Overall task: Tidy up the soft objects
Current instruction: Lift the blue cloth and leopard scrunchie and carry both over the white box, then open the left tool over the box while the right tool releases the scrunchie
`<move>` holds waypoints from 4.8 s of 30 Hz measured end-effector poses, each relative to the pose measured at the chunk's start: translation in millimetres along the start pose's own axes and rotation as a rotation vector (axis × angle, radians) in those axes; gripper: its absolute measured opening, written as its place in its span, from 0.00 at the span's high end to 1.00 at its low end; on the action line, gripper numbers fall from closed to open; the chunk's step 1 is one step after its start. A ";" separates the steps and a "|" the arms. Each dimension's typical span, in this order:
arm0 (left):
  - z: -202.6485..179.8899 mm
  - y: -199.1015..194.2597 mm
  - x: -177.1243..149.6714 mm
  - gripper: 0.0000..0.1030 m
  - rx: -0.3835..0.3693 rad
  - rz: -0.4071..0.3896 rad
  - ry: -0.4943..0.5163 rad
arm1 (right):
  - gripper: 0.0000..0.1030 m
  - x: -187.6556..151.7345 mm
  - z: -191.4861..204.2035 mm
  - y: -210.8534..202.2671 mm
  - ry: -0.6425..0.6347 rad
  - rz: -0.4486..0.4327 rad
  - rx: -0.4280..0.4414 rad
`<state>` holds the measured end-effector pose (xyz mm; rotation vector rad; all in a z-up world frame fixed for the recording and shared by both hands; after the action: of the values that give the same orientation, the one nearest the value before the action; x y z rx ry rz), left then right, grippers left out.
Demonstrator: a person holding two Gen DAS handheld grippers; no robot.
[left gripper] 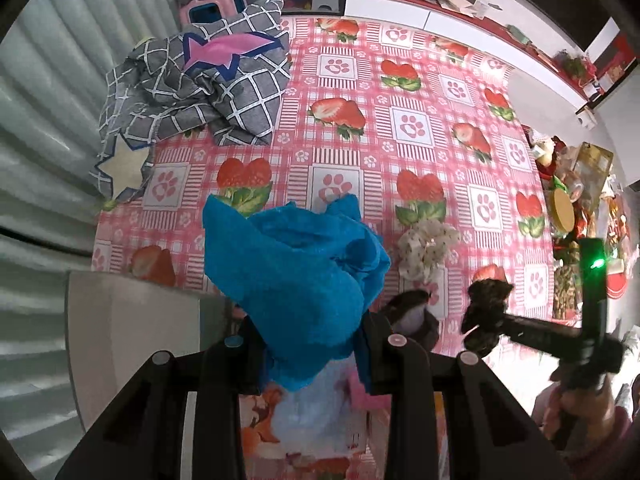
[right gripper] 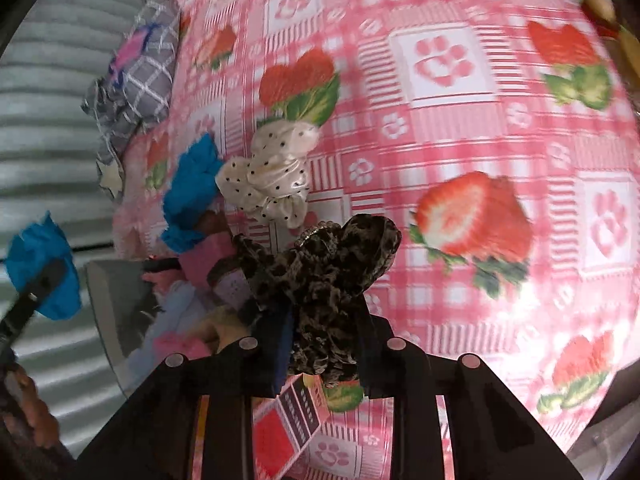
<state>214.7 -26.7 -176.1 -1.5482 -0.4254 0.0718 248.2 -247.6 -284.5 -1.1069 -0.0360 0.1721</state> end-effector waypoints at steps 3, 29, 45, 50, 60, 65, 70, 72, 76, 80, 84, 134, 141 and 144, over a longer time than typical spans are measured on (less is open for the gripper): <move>0.7 -9.2 -12.6 0.66 0.003 -0.008 0.012 | 0.73 -9.9 0.3 -17.7 0.021 -0.034 0.012; 48.1 -66.1 -139.2 0.66 -0.031 -0.029 0.098 | 0.73 -135.3 109.0 -106.7 -0.096 -0.210 -0.024; 122.6 -89.8 -168.7 0.66 -0.023 -0.069 -0.067 | 0.73 -161.1 202.8 -79.4 -0.275 -0.147 -0.029; 133.7 -93.2 -174.4 0.66 -0.032 -0.089 -0.108 | 0.73 -168.6 229.4 -71.4 -0.354 -0.114 -0.028; 161.1 -98.1 -194.1 0.66 -0.024 -0.090 -0.193 | 0.73 -185.6 273.4 -46.3 -0.480 -0.039 -0.025; 180.6 -100.3 -202.2 0.66 -0.011 -0.091 -0.244 | 0.73 -193.1 291.9 -35.1 -0.537 -0.008 -0.022; 195.1 -102.7 -209.2 0.66 0.001 -0.096 -0.281 | 0.73 -196.6 308.3 -25.5 -0.581 0.016 -0.022; 199.6 -102.3 -211.4 0.66 0.004 -0.094 -0.294 | 0.73 -199.0 314.2 -20.6 -0.594 0.031 -0.019; 209.8 -101.5 -216.1 0.66 0.008 -0.088 -0.321 | 0.73 -202.1 322.8 -11.2 -0.610 0.061 -0.010; 219.5 -101.1 -219.2 0.66 0.015 -0.086 -0.345 | 0.73 -203.8 331.0 -3.5 -0.622 0.080 -0.010; 226.9 -97.3 -220.2 0.66 0.020 -0.074 -0.363 | 0.73 -203.7 335.2 3.5 -0.626 0.097 -0.010; 244.4 -67.2 -211.6 0.18 0.042 -0.012 -0.377 | 0.28 -182.4 375.0 63.7 -0.686 0.164 -0.038; 242.8 -60.4 -209.8 0.00 0.025 0.028 -0.400 | 0.00 -172.4 377.1 48.3 -0.696 0.088 -0.049; 239.6 -59.5 -209.1 0.00 0.016 0.033 -0.408 | 0.00 -164.2 369.7 41.8 -0.659 0.073 -0.039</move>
<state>-66.0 134.3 -172.3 -1.5243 -0.7180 0.4205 38.9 72.7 -146.7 -1.0503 -0.5895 0.5982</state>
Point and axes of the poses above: each gripper's, at about its wrist camera, not at the fingertips, and y roughly the way its jaws point, z to its left, x to its top, the point moved 7 cm from there along y, roughly the way its jaws point, and after that the axes turned 1 degree about -y, right-handed, at the moved point
